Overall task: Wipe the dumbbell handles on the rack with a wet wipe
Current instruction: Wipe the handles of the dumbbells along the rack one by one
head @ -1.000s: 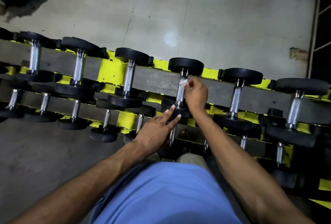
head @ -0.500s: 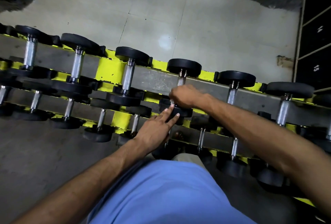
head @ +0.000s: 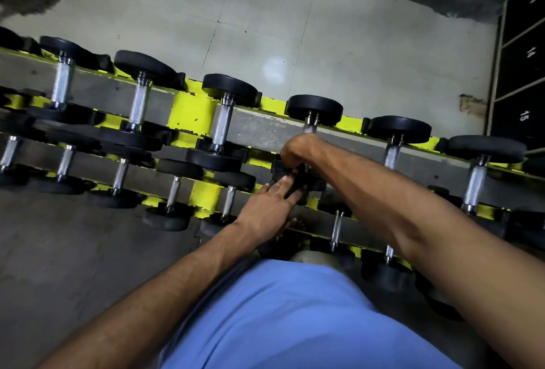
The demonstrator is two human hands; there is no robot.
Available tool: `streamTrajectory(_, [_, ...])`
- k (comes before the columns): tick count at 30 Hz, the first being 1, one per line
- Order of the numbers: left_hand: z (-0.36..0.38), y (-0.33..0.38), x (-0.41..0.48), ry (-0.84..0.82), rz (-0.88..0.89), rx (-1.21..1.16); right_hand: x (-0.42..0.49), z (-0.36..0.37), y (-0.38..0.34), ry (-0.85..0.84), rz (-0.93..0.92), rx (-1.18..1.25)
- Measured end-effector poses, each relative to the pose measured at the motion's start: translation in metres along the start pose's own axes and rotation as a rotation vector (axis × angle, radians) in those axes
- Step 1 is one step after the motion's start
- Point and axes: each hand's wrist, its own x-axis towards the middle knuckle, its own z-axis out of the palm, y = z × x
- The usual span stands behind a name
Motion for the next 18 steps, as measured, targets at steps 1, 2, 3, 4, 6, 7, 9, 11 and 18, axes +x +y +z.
streamTrajectory(1, [0.002,-0.002,0.000,0.001,0.005,0.007,0.001,0.007,0.003,0.039,-0.009,0.065])
streamTrajectory(2, [0.003,-0.002,0.000,0.002,0.012,0.013,0.001,0.016,0.008,0.101,-0.020,0.135])
streamTrajectory(3, [0.003,-0.003,0.000,0.003,0.020,0.015,0.000,0.025,0.014,0.181,-0.044,0.186])
streamTrajectory(4, [0.002,-0.003,0.000,0.007,0.026,0.014,0.003,0.033,0.022,0.247,-0.072,0.225])
streamTrajectory(6, [0.001,-0.004,-0.001,0.010,0.033,0.011,0.007,0.046,0.037,0.378,-0.158,0.235])
streamTrajectory(7, [0.001,-0.006,-0.002,0.004,0.036,0.008,0.006,0.053,0.041,0.464,-0.176,0.226])
streamTrajectory(9, [0.000,-0.008,-0.003,-0.011,0.046,0.011,-0.006,0.068,0.038,0.663,-0.179,0.230])
streamTrajectory(11, [-0.003,-0.010,-0.003,-0.019,0.059,0.018,-0.013,0.088,0.030,0.868,-0.119,0.291])
streamTrajectory(18, [-0.003,-0.013,-0.003,0.003,0.084,0.015,0.008,0.133,0.013,0.825,0.339,1.176])
